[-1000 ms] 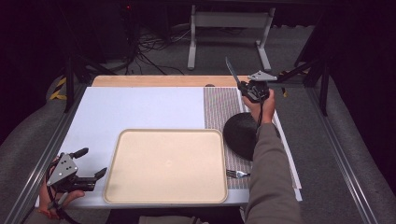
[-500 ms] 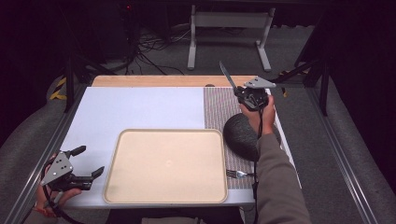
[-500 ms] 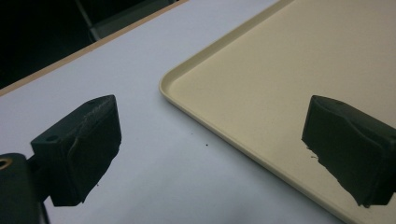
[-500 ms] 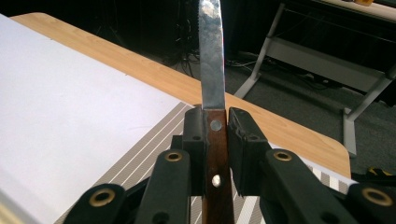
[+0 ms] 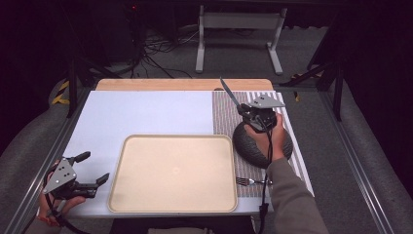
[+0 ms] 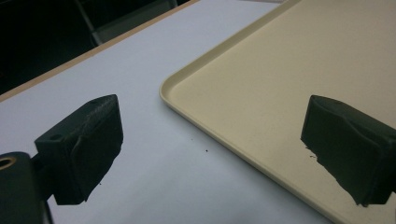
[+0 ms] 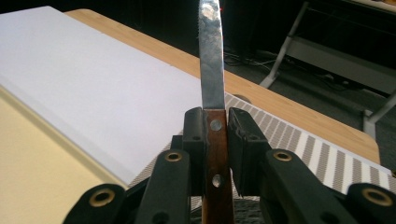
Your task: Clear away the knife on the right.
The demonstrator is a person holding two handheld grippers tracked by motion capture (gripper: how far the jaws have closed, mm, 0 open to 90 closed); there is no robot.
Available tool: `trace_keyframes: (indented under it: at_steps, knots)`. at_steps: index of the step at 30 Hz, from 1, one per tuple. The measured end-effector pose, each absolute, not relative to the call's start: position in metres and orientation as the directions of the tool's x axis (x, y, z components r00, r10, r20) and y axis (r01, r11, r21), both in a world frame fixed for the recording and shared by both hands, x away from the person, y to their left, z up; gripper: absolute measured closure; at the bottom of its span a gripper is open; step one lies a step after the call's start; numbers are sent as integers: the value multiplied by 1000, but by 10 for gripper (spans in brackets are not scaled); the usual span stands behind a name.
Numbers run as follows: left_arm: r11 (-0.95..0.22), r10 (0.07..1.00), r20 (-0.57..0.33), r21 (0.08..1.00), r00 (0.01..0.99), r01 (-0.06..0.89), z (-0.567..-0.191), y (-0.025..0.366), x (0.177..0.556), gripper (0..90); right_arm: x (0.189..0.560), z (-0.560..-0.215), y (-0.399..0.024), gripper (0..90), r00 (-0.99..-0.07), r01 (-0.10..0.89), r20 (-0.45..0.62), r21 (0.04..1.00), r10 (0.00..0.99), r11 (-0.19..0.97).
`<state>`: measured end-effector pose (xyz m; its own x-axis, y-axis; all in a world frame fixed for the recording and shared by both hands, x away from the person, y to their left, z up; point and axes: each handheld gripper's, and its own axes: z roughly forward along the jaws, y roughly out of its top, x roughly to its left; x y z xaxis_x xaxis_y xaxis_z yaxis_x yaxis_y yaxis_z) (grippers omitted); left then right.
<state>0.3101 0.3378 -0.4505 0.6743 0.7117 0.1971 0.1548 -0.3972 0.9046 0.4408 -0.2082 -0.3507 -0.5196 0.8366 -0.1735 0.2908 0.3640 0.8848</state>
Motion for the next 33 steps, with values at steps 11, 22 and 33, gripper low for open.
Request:
trace_keyframes:
  at_steps: [11,22,33]
  knots:
    - [-423,711,220,892,667,157,-451,335,307,70,399,-357,-196,785,-575,254,-153,901,804,352]
    - [-431,706,222,888,672,160,-451,335,307,73,372,-365,-186,785,-613,262,-146,889,776,375]
    - [-443,701,240,885,672,146,-452,333,308,71,354,-378,-170,785,-677,273,-136,866,723,418]
